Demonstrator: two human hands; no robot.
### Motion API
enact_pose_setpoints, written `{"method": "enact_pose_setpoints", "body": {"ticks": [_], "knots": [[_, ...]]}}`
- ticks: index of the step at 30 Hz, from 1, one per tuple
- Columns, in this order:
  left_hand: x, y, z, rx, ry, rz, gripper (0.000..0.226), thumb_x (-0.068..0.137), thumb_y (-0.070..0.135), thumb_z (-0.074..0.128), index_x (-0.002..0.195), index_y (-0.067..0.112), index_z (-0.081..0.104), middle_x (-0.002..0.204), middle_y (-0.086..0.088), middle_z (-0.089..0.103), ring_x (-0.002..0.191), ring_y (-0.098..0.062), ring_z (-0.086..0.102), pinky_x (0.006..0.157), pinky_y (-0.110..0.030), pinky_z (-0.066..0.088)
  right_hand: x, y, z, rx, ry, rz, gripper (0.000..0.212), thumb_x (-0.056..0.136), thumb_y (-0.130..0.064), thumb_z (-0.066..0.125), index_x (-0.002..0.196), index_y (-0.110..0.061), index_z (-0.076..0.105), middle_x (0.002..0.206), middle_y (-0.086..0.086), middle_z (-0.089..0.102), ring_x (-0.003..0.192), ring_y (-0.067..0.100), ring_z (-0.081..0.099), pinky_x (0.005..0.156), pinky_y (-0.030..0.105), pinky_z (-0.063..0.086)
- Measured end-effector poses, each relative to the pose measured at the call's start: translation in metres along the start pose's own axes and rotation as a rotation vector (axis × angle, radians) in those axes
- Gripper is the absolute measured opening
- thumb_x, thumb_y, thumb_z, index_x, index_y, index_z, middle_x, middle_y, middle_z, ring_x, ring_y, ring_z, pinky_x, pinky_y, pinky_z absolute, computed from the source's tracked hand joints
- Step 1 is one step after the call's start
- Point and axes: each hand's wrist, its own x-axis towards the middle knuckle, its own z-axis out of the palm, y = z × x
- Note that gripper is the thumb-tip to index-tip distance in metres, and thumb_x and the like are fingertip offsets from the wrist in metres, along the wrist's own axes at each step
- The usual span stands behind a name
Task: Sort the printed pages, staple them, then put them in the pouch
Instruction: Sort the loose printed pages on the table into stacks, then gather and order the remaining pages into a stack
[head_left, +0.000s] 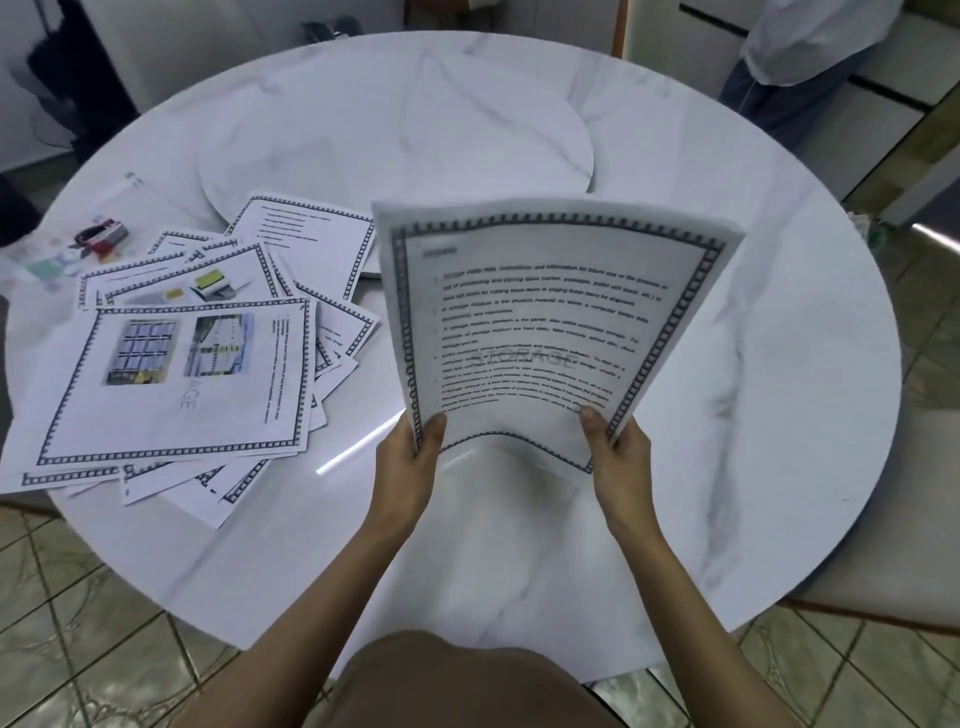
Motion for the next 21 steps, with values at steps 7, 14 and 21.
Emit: {"method": "enact_pose_setpoints", "body": {"ticks": [7,14,21], "knots": [[0.003,0.002,0.008,0.119,-0.122,-0.016,0.026,0.098,0.023,0.043,0.123,0.022,0.047,0.096,0.019,0.058,0.079,0.006,0.054,0.059,0.001,0.042,0.012,0.001,-0.023,-0.254,0.117,0.006,0.014,0.095,-0.020,0.050,0.081,-0.023,0.052,0.074,-0.007,0.053,0.063,0.003,0.046,0.057,0.009,0.039],[0.006,-0.022,0.028,0.214,-0.129,-0.254,0.022,0.092,0.012,0.051,0.113,0.006,0.051,0.094,-0.003,0.059,0.084,-0.018,0.057,0.067,-0.020,0.042,0.026,0.026,-0.045,-0.549,0.118,0.165,0.016,0.095,-0.010,0.045,0.098,0.003,0.055,0.089,0.010,0.060,0.078,0.020,0.049,0.061,0.020,0.036],[0.002,-0.028,0.027,0.063,-0.116,-0.341,0.014,0.088,0.004,0.053,0.098,0.013,0.059,0.092,-0.010,0.064,0.063,-0.015,0.059,0.054,-0.017,0.048,0.039,0.036,-0.080,-0.694,0.185,0.202,0.023,0.093,-0.002,0.046,0.112,0.009,0.052,0.116,0.026,0.059,0.106,0.037,0.056,0.084,0.031,0.040]]}}
